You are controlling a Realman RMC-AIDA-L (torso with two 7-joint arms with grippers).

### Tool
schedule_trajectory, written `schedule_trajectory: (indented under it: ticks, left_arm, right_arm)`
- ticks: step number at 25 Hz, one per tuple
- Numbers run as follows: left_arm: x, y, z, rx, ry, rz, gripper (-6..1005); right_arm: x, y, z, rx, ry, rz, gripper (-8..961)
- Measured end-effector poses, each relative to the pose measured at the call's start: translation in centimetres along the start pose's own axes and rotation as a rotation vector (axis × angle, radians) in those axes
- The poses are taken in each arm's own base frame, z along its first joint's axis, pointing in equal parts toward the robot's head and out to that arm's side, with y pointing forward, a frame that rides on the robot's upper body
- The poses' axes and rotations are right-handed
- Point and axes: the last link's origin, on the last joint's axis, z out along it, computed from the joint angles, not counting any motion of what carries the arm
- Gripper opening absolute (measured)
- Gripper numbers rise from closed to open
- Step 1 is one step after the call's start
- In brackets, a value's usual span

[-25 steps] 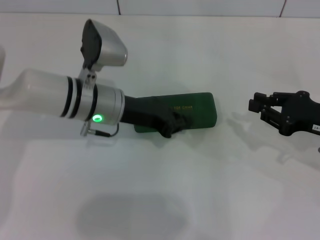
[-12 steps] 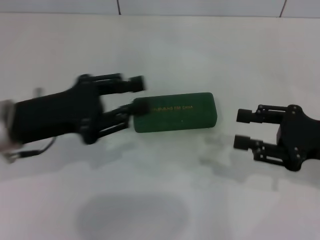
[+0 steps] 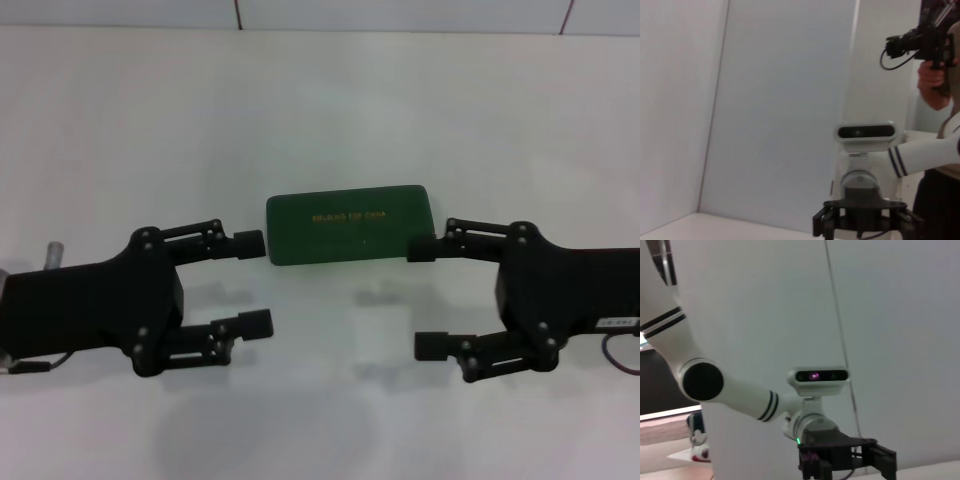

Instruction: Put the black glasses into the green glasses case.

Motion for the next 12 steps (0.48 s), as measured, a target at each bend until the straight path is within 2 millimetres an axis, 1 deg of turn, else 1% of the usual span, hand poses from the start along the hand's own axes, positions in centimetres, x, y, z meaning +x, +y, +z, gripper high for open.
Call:
schedule_trajectory:
  ticks: [3, 4, 12]
  left_arm:
    - [-0.01, 0.19, 0.15, -0.01, 0.008, 0.0, 717]
    - [-0.01, 0.21, 0.17, -0.01, 0.009, 0.0, 718]
    - [-0.15, 0.27, 0.17, -0.007, 0.014, -0.008, 720]
  right_arm:
    - [-0.06, -0.05, 0.25, -0.01, 0.001, -0.001, 859]
    - [-0.07, -0.05, 0.26, -0.011, 0.001, -0.001, 885]
    - [-0.03, -0.16, 0.29, -0.004, 0.004, -0.002, 886]
